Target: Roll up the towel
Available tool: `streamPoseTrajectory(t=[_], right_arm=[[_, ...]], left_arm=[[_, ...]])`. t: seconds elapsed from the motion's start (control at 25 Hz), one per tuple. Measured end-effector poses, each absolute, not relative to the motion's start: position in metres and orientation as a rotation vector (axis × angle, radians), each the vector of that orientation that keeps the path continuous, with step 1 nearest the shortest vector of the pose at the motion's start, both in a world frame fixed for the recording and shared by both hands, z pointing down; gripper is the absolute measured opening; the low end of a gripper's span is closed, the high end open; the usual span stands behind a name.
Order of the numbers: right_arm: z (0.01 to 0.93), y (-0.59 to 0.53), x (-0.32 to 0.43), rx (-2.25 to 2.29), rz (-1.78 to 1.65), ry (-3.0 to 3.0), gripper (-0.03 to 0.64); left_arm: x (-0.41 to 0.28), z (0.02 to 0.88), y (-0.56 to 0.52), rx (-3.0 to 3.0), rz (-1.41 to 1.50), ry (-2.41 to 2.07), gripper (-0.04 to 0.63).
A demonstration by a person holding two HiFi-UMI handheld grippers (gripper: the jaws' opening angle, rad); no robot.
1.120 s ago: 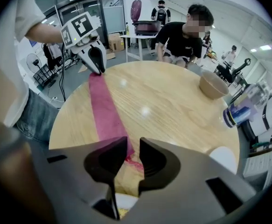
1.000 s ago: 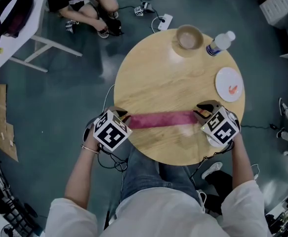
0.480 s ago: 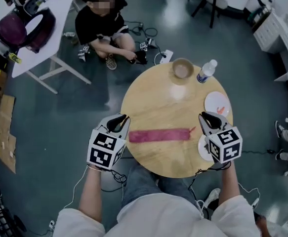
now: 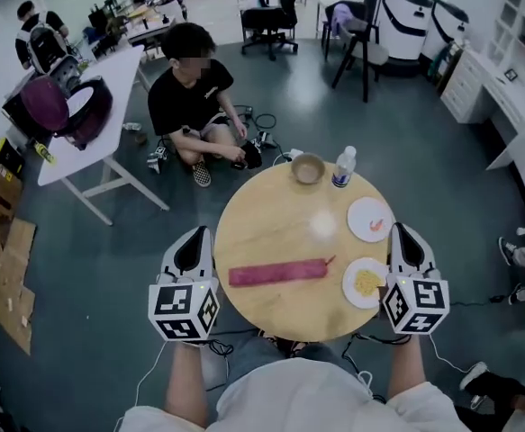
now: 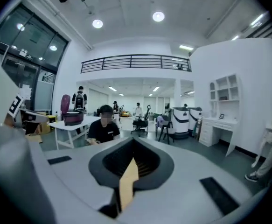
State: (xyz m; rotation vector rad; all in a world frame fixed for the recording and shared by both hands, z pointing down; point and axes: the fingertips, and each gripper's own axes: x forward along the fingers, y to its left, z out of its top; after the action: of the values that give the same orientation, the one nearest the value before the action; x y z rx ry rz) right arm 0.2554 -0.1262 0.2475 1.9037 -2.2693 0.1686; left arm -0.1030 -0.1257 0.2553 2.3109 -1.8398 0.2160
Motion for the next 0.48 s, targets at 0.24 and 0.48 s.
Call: streamPoseTrajectory(t=[0.24, 0.48], right_arm=[[0.248, -0.091, 0.301, 2.129, 0.165, -2.170, 0.000], [0.244, -0.081, 0.314, 2.180, 0.130, -2.102, 0.000]], left_arm=[[-0.102, 0.255, -0.112, 2.272, 0.125, -1.933, 0.003], [-0.091, 0.255, -0.114, 2.284, 0.122, -1.908, 0.003]])
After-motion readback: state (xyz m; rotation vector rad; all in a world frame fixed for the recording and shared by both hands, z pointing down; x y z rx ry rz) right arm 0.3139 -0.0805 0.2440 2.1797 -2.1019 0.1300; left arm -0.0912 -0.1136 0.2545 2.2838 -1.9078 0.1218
